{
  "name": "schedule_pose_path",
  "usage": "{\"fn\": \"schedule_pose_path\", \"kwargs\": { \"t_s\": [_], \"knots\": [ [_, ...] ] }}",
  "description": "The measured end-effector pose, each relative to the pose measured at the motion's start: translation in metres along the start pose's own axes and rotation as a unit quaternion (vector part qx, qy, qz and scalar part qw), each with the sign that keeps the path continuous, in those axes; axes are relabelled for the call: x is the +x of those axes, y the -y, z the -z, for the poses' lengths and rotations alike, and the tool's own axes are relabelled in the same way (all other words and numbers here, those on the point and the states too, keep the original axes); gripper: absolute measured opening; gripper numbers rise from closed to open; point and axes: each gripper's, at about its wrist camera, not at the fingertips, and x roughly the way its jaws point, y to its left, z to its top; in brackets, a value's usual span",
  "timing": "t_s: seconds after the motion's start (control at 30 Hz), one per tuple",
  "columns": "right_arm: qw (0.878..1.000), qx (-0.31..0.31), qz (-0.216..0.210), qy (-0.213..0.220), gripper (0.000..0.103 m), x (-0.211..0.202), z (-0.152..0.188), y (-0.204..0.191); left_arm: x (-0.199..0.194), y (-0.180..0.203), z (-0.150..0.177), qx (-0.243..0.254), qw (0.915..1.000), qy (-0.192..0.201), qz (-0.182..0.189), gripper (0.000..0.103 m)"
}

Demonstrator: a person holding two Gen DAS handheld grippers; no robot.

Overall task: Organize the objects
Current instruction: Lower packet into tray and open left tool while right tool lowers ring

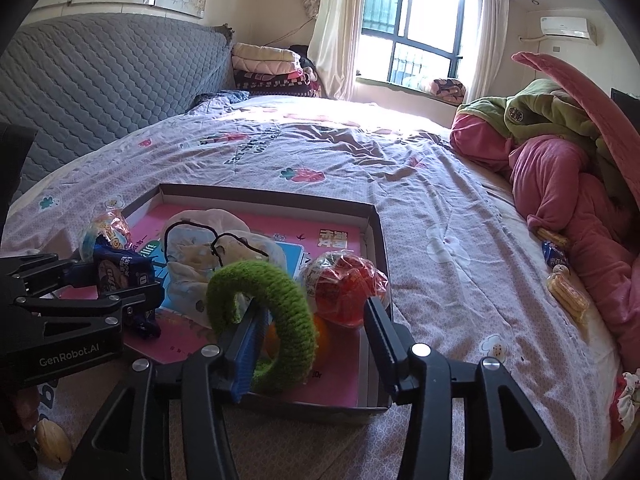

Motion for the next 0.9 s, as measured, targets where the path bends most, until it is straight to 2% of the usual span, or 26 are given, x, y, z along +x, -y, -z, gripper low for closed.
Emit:
{"fn": "schedule_pose_path", "kwargs": {
  "t_s": [0.17,0.53,0.6,0.83,0.9],
  "knots": [
    [1.0,-0.009,0.006,-0.006,0.05,0.001,0.001,-0.003,0.0,0.0,0.0,0.001,1.0,0.0,0.0,0.054],
    [1.0,0.008,0.009,0.013,0.051,-0.011,-0.003,0.003,-0.001,0.002,0.0,0.0,1.0,0.0,0.002,0.054],
    [1.0,0.013,0.006,0.016,0.055,-0.014,-0.005,0.005,-0.001,0.002,0.001,0.001,1.0,-0.001,0.001,0.056],
    [1.0,0.02,0.004,0.022,0.056,-0.018,-0.006,0.006,0.001,0.005,0.002,0.007,1.0,-0.005,-0.004,0.059],
    [1.0,0.022,0.003,0.022,0.056,-0.018,-0.006,0.007,0.001,0.005,0.002,0.004,1.0,-0.006,-0.001,0.063]
  ]
}}
